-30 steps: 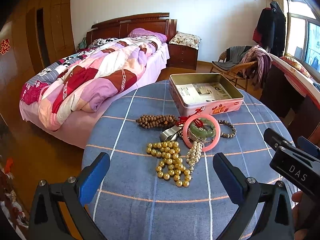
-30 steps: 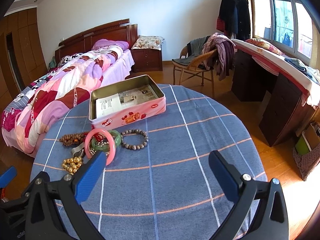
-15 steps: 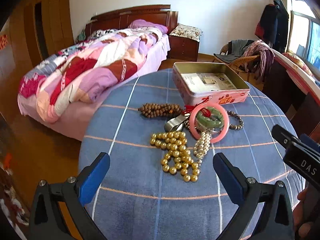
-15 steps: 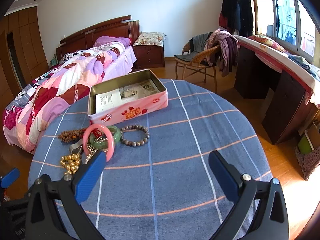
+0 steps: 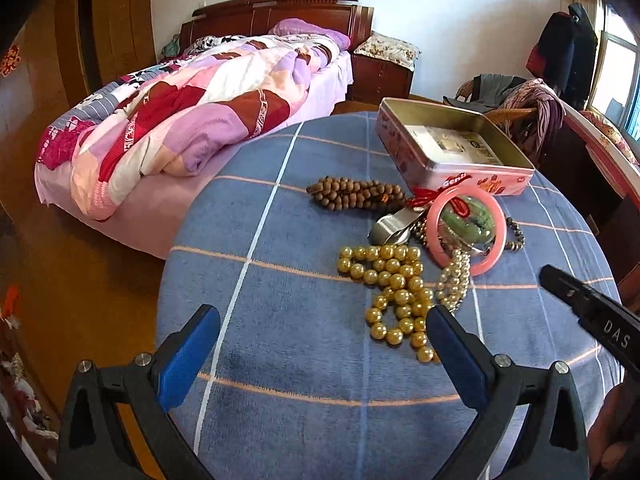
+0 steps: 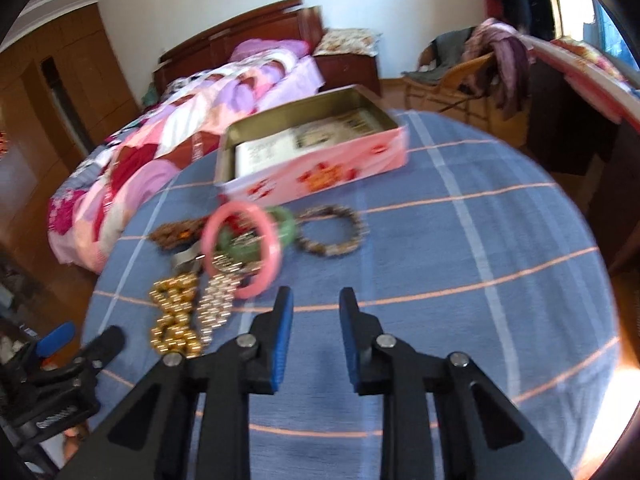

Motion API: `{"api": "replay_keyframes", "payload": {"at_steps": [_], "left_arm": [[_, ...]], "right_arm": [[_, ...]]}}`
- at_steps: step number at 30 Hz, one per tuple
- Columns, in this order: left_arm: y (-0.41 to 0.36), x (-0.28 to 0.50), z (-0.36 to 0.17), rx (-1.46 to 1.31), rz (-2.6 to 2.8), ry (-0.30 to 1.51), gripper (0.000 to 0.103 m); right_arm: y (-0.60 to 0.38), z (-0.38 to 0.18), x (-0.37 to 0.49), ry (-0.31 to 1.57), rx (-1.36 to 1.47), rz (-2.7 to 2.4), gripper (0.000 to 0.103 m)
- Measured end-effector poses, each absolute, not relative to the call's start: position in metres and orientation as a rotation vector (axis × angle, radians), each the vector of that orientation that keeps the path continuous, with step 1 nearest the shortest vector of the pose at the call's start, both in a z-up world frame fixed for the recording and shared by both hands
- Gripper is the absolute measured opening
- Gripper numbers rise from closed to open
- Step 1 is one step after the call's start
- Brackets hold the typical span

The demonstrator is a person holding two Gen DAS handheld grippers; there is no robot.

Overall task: Organize jewelry
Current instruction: 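Grasp the white pearl strand with the right tool while the left tool grasps the gold bead necklace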

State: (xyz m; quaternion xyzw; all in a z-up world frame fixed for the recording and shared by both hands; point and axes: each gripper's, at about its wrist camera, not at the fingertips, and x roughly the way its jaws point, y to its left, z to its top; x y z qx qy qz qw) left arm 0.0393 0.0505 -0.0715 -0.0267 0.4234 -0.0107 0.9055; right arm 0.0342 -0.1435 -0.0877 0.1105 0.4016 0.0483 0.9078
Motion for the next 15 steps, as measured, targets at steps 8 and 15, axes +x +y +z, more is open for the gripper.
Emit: {"api": "replay_keyframes", "payload": {"at_steps": [8, 15], "left_arm": [[0.057, 0.043, -0.074, -0.017, -0.04, 0.874, 0.102], [0.06, 0.05, -0.08, -0.015, -0.053, 0.907, 0.102]], "right_arm": [[-0.107, -0.109, 0.064, 0.926, 0.323, 0.289, 0.035], [-0.08, -0.118, 0.078, 0.941, 0.194, 0.295, 0.012]]}}
